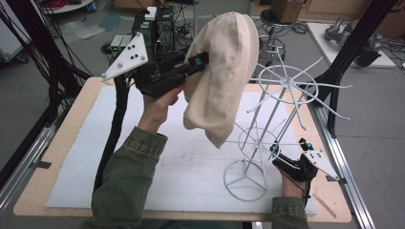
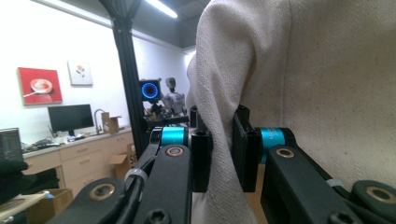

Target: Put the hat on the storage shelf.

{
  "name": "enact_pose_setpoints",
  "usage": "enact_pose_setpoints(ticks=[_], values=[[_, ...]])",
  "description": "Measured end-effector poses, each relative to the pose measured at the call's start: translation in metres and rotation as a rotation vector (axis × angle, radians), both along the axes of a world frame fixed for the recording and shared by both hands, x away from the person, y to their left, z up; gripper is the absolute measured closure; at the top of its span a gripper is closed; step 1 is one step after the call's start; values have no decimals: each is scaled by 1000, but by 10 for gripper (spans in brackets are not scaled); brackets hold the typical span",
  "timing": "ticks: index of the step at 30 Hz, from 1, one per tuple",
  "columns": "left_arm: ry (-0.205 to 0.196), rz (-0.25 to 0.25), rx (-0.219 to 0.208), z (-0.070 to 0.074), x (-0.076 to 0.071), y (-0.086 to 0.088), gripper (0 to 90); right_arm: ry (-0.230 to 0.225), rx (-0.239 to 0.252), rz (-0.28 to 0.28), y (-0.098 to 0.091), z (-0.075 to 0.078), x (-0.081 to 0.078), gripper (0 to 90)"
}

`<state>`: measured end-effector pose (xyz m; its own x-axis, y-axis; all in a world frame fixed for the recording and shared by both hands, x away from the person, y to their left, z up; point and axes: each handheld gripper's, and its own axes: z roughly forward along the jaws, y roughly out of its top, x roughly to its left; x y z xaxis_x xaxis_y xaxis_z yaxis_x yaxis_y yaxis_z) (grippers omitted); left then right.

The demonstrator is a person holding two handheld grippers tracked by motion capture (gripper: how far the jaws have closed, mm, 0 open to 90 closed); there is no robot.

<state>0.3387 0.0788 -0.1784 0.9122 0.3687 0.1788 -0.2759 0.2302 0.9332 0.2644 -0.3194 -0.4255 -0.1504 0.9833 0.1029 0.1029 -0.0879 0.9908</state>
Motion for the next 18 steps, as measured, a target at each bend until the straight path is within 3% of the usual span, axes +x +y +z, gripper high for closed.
enact_pose_setpoints(ticks=[9, 14, 18], values=[[17, 13, 50, -7, 7, -17, 799, 2, 2, 6, 0, 0, 0, 29], [4, 32, 108, -10, 6, -24, 799, 2, 3, 5, 0, 0, -1, 29], [-5, 40, 128, -11, 5, -25, 800, 3, 4, 7, 0, 0, -1, 29]])
